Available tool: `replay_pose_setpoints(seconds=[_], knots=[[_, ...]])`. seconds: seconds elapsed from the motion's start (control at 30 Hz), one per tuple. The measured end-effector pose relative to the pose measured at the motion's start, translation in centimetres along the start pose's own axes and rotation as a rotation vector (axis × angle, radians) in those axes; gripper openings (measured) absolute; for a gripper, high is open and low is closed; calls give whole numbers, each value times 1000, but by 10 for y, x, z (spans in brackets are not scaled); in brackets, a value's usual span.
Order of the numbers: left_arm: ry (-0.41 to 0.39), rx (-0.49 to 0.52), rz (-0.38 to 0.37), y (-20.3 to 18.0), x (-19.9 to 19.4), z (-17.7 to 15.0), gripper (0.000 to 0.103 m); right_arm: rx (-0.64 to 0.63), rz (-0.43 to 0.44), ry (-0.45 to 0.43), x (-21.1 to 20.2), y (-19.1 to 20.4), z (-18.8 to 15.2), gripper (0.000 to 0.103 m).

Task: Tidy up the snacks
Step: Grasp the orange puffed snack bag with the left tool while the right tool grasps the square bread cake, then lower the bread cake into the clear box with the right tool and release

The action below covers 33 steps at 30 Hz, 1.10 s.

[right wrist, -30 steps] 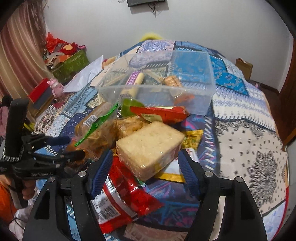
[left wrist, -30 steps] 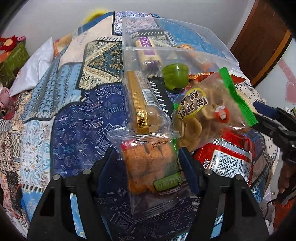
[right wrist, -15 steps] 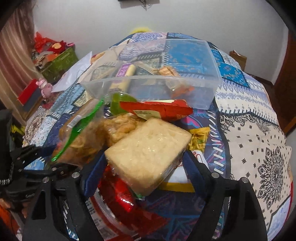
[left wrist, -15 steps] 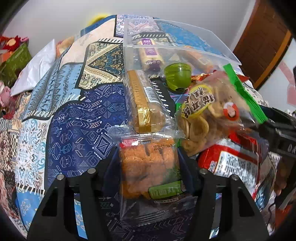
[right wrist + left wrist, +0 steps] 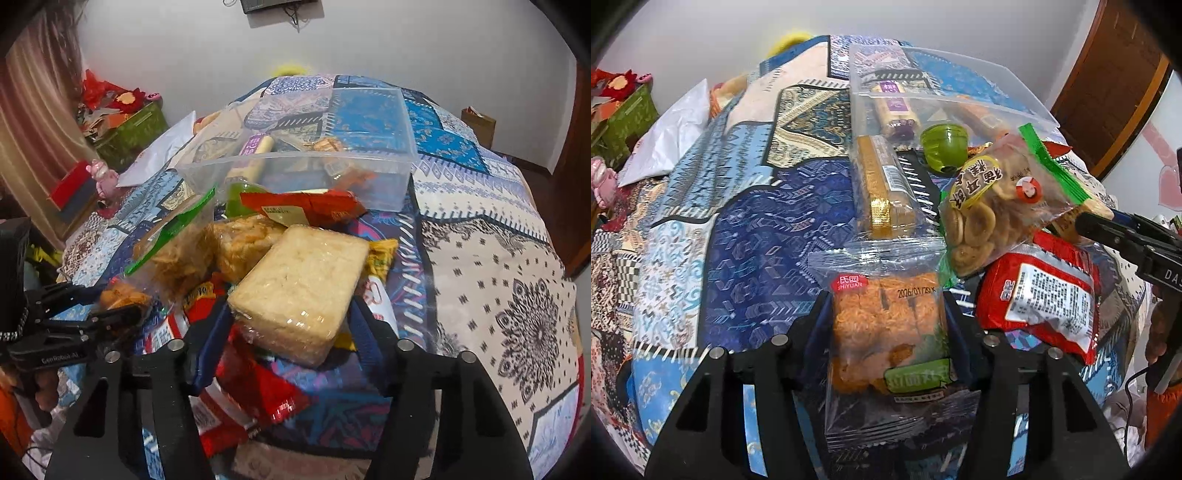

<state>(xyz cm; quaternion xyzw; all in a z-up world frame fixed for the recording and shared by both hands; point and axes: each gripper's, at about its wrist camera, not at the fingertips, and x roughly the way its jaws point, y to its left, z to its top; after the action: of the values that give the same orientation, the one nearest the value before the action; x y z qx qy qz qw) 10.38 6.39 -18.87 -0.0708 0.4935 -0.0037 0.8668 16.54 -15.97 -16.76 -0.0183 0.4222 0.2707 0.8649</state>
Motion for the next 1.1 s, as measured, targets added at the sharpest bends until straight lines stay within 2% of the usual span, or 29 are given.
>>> replay_pose_setpoints(seconds=[0.23,0.37,0.6,1.1], knots=[[-34,-39,3,7,-19,-2,57,-8,-50,-13,-5,0,-5,53],[-73,-28,11,4,-32,1,56,-11,-47,5,6,3,-1,55],[-117,-9,13,-1,-47,11,56,-23,-78,-34,8,9,1,55],[-238,9,2,-17,-73,52,56,21,-56,-155,-47,-8,14,52]])
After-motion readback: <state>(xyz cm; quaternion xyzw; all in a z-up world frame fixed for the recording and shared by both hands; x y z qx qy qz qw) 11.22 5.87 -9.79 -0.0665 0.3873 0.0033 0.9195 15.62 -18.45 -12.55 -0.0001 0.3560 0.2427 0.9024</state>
